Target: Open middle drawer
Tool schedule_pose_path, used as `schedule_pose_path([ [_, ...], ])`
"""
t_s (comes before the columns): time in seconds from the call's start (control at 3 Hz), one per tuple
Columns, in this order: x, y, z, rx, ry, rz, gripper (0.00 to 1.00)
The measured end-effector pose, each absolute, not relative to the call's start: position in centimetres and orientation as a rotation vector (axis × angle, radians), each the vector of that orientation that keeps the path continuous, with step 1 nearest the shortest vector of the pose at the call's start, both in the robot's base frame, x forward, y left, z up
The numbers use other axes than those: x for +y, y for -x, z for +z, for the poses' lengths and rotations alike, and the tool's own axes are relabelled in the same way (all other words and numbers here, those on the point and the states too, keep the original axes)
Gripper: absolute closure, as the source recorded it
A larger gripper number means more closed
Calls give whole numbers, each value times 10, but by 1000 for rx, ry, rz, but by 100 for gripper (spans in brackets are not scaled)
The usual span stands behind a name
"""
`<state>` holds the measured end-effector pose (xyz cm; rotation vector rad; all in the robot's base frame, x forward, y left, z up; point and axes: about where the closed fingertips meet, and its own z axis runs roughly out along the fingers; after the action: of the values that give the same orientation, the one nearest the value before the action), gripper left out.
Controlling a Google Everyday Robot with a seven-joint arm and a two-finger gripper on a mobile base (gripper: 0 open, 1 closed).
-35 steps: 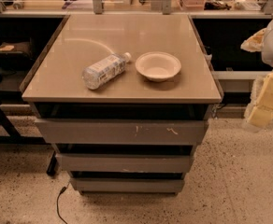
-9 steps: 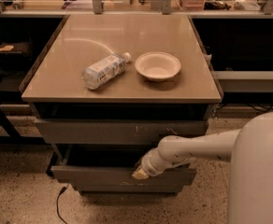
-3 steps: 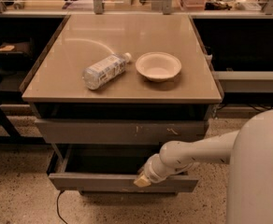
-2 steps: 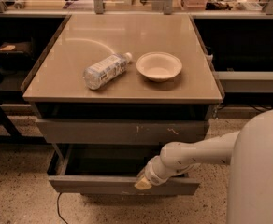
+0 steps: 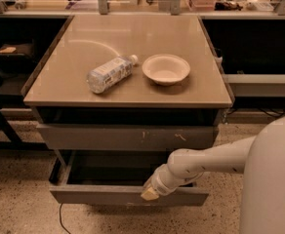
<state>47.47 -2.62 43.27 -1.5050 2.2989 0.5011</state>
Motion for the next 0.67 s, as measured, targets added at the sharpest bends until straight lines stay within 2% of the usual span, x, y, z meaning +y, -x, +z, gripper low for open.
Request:
schedule_pose_path([
  [0.67, -28, -454, 435, 2328, 1522, 527, 100],
])
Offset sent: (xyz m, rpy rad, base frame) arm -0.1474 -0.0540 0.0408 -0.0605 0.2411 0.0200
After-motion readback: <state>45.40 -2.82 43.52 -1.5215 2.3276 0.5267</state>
